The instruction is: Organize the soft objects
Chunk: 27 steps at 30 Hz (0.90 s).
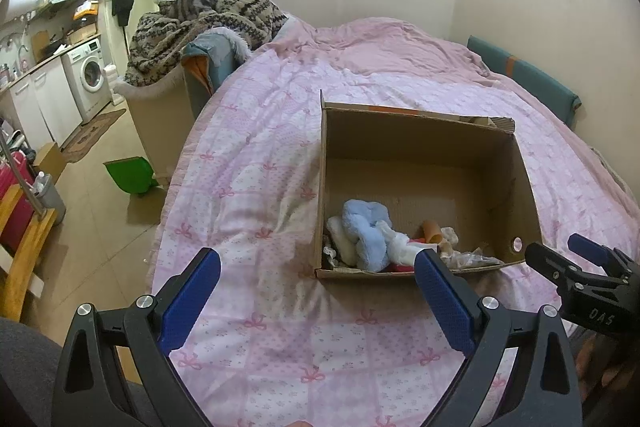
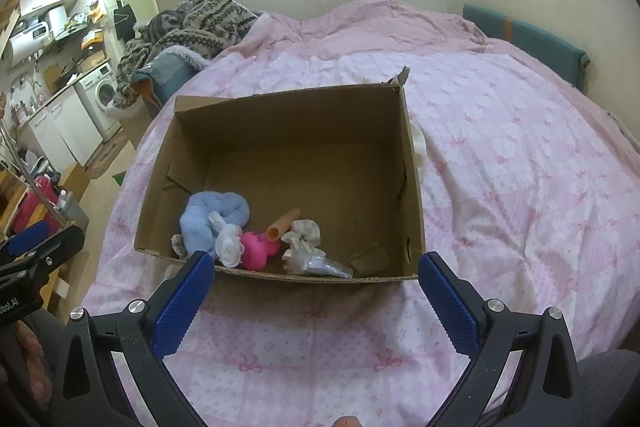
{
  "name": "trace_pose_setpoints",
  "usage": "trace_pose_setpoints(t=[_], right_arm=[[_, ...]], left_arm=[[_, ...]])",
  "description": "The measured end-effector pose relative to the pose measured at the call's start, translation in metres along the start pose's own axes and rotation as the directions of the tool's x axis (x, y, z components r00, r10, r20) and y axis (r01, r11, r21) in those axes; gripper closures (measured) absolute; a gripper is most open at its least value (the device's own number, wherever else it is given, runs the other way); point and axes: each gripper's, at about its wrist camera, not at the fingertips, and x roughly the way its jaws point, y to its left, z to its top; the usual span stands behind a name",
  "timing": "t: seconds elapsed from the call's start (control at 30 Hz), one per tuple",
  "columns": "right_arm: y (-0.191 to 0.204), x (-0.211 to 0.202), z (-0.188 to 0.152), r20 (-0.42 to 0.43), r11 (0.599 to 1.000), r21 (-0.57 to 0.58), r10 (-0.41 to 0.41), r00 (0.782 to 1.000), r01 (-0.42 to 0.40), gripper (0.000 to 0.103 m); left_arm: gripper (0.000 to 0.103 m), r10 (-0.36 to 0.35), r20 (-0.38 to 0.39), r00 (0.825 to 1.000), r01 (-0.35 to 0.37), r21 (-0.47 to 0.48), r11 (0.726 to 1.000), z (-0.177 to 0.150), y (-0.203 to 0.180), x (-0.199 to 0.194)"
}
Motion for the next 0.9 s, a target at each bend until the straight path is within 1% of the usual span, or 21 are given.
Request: trace_pose_setpoints(t=[0.9], right_arm=[[-0.0005, -0.0009, 0.0010, -0.005, 1.000, 0.011, 0.008, 1.000, -0.008, 0.000]], left_arm=[[0.006, -0.001, -0.011, 1.000, 0.001, 0.000, 1.000, -0.0029, -0.0009, 0.0042]])
